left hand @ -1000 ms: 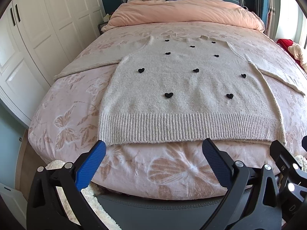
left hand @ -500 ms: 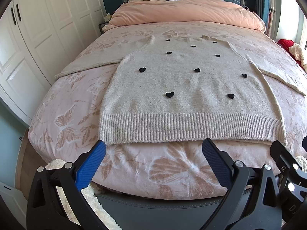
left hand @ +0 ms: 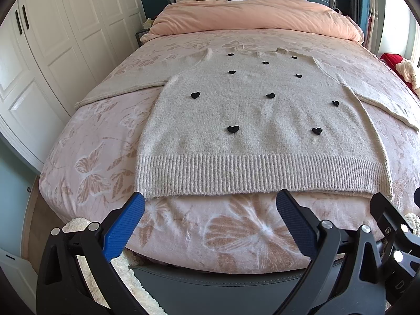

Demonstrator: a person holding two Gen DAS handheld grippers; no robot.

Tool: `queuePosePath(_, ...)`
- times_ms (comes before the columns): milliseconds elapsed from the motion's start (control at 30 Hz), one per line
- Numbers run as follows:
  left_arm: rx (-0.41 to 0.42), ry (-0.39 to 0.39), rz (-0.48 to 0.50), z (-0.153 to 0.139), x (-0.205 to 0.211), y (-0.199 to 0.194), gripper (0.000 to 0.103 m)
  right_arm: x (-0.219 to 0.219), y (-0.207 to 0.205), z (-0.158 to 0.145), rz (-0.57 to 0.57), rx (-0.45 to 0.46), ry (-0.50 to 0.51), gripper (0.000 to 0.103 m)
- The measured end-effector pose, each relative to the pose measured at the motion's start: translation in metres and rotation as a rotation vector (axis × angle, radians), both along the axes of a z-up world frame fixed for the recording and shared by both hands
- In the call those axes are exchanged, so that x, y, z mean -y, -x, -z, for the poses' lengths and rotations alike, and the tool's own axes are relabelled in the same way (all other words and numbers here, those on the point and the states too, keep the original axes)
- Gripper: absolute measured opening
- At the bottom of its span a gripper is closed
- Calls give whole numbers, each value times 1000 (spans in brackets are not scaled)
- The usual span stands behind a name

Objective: Fold small clothes

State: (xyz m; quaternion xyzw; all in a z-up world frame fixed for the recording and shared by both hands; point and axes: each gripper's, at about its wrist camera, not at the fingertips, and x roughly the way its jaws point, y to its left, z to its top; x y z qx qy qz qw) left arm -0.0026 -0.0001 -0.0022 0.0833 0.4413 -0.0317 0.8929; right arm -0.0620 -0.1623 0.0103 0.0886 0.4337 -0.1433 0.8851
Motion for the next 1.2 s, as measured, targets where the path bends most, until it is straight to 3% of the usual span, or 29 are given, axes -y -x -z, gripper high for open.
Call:
queuePosePath(567, -9, -4, -4, 6, -4, -2, 97, 1, 1, 5, 1, -10, -5, 98)
queuePosePath(1000, -59, -18, 3, 21, 7, -23, 98, 10, -21, 23, -8, -56, -44, 98)
queuePosePath(1100, -74, 47, -9, 20, 1, -36, 98, 39, -33, 29, -27, -33, -137, 98)
queuePosePath(1200, -92, 124, -55, 16, -16, -55, 98, 109, -53, 31, 79, 6, -178, 98)
